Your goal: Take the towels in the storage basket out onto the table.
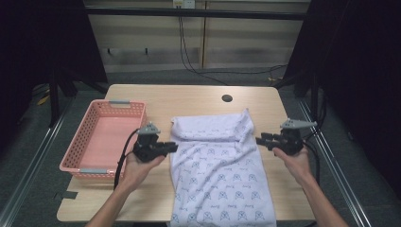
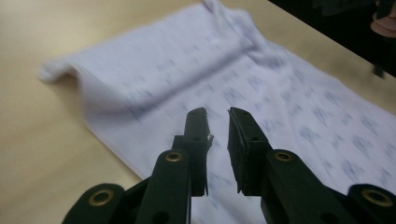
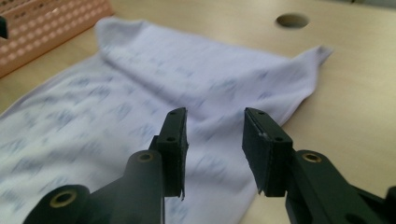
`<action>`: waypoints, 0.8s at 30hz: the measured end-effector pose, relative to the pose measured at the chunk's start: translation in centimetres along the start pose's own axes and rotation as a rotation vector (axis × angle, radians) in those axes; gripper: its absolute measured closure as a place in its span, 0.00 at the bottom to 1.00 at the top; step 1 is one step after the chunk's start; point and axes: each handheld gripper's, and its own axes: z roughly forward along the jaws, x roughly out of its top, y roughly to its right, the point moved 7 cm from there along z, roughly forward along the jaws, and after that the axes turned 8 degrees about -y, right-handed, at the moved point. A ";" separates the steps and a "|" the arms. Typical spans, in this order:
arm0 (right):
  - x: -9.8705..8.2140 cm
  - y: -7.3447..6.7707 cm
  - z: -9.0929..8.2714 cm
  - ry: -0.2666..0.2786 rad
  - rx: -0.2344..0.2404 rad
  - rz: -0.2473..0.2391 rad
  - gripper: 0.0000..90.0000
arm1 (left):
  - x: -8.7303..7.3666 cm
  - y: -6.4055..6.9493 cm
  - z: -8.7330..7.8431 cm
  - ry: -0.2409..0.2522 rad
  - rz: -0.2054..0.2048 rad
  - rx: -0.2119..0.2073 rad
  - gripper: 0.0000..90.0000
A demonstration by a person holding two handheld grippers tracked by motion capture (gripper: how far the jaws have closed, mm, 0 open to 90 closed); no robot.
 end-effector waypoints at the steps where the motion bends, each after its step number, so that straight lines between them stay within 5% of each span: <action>1: -1.5 -1.2 -0.1 -0.018 0.035 0.005 0.70 | -1.1 0.5 0.4 -0.025 -0.004 -0.011 0.87; 5: -6.5 -4.3 0.1 -0.136 0.077 -0.025 0.69 | -5.5 2.1 1.4 -0.116 -0.007 -0.012 0.81; 10: -8.9 -6.3 -0.8 -0.182 0.087 -0.049 0.65 | -7.8 3.2 1.4 -0.162 -0.038 -0.024 0.69; 11: -9.4 -6.6 -0.9 -0.196 0.085 -0.057 0.65 | -7.9 3.2 1.5 -0.175 -0.033 0.003 0.68; 14: -10.3 -7.2 -0.7 -0.231 0.076 -0.079 0.63 | -7.8 3.6 1.9 -0.162 -0.015 -0.016 0.66; 16: -10.5 -7.3 -0.5 -0.246 0.084 -0.084 0.62 | -7.9 3.8 2.2 -0.176 0.024 -0.014 0.78; 18: -10.8 -7.2 -0.1 -0.253 0.078 -0.093 0.62 | -7.8 4.0 2.3 -0.172 0.014 -0.041 0.96; 21: -10.8 -7.0 -0.1 -0.243 0.067 -0.101 0.72 | -7.7 3.6 1.6 -0.166 -0.005 -0.028 0.99; 24: -10.9 -6.4 -0.3 -0.253 0.028 -0.103 0.93 | -7.8 3.0 -0.2 -0.115 -0.028 -0.010 0.99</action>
